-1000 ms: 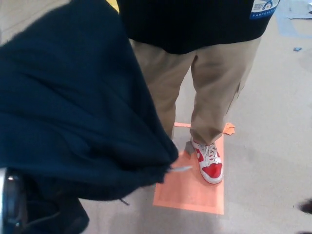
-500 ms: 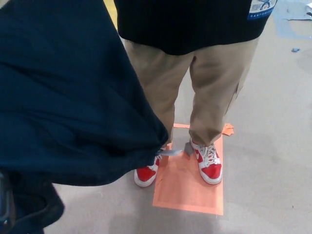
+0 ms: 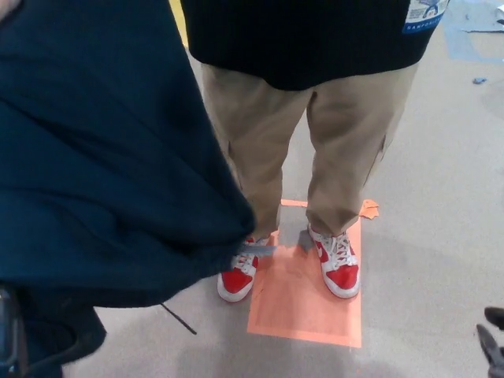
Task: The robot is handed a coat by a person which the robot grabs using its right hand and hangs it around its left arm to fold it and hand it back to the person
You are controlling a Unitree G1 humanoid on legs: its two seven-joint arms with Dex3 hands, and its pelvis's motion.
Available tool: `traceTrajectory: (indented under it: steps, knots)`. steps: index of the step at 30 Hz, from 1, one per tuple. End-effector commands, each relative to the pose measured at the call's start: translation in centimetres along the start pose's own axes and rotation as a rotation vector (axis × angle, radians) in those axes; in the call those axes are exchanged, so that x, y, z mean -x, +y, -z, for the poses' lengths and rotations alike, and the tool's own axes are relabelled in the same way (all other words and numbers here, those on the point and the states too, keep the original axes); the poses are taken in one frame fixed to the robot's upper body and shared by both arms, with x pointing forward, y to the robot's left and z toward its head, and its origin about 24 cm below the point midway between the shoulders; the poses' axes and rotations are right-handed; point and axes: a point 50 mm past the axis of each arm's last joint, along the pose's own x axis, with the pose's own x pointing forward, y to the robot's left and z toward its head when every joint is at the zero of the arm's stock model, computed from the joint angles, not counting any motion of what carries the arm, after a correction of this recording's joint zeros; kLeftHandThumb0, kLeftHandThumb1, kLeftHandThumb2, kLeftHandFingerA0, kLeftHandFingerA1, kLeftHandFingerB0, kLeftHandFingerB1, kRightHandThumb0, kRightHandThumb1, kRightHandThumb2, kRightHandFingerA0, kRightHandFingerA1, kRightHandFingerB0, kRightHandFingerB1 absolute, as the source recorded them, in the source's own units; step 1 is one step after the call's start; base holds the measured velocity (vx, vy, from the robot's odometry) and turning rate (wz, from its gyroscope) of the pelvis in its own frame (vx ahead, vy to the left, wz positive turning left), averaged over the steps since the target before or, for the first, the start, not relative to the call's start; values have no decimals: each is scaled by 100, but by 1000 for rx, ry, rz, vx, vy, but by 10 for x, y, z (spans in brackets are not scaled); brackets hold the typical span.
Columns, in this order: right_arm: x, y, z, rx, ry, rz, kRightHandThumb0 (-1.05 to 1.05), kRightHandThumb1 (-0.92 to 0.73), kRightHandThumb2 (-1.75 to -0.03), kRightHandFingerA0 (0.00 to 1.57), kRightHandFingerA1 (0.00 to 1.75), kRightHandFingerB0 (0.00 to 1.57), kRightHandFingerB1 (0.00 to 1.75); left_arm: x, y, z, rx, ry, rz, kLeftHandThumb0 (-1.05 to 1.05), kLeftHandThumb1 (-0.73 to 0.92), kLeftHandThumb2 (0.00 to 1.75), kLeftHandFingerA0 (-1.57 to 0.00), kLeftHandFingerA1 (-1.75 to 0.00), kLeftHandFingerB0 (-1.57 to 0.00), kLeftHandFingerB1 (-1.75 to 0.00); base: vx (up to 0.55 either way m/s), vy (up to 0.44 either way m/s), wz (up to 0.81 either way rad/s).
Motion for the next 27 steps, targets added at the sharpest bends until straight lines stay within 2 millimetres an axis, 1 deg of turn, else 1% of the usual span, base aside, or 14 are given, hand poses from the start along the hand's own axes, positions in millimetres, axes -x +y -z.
traceTrajectory:
  steps: [1,3,4,5,7,8,9,18,19,21,22,23,24,27]
  knots:
    - [7,-9,22,105,65,87,-76,-70,-104,4,44,1,33,3,2,-2,24,-35,11,-73,65,102,-3,-36,-3,-30,0,0,0]
    - [8,-10,24,112,85,77,-74,-70,-104,4,44,1,31,4,3,-2,25,-41,7,-73,65,102,-4,-37,-3,-31,0,0,0]
    - [9,-11,26,90,101,71,-73,-68,-103,4,42,3,32,4,3,-2,23,-39,7,-75,83,67,-10,-26,-8,-23,0,0,0]
    - [9,-12,26,85,102,72,-76,-68,-101,11,47,0,35,4,3,-2,23,-37,8,-73,66,102,-4,-36,-3,-31,0,0,0]
    - [10,-14,27,78,100,77,-71,-67,-102,4,43,4,34,4,2,-1,20,-36,6,-73,65,102,-3,-36,-3,-31,0,0,0]
    - [10,-14,27,84,99,75,-73,-68,-102,5,45,0,33,4,2,-1,20,-35,6,-83,69,100,-8,-33,-8,-26,0,0,0]
    - [10,-14,27,99,99,74,-76,-71,-99,10,44,5,33,4,1,-1,20,-32,9,-84,69,100,-8,-32,-8,-26,0,0,0]
    - [11,-11,33,61,133,56,-72,-66,-102,4,40,3,30,5,1,3,37,-18,15,-84,68,99,-8,-31,-8,-25,0,0,0]
    - [11,-11,33,64,133,58,-73,-84,-67,12,30,8,22,6,2,5,31,-20,19,-83,68,99,-8,-31,-8,-26,0,0,0]
    - [11,-12,34,65,136,55,-74,-84,-67,10,28,9,22,8,2,8,29,-21,21,-84,68,99,-8,-32,-8,-27,0,0,0]
    - [11,-12,34,76,137,55,-73,-86,-66,9,29,6,26,9,2,10,34,-20,19,-74,63,101,-3,-36,-3,-32,0,0,0]
    - [11,-12,34,80,138,56,-73,-86,-66,9,29,6,26,9,2,10,36,-19,18,-74,63,101,-3,-36,-3,-32,0,0,0]
    - [11,-12,34,80,139,51,-71,-67,-103,3,37,3,30,9,2,11,38,-17,20,-74,63,101,-3,-36,-2,-31,0,0,0]
    - [11,-10,34,62,134,40,-71,-68,-103,3,37,3,30,15,2,21,31,-3,18,-73,64,101,-3,-37,-3,-32,0,0,0]
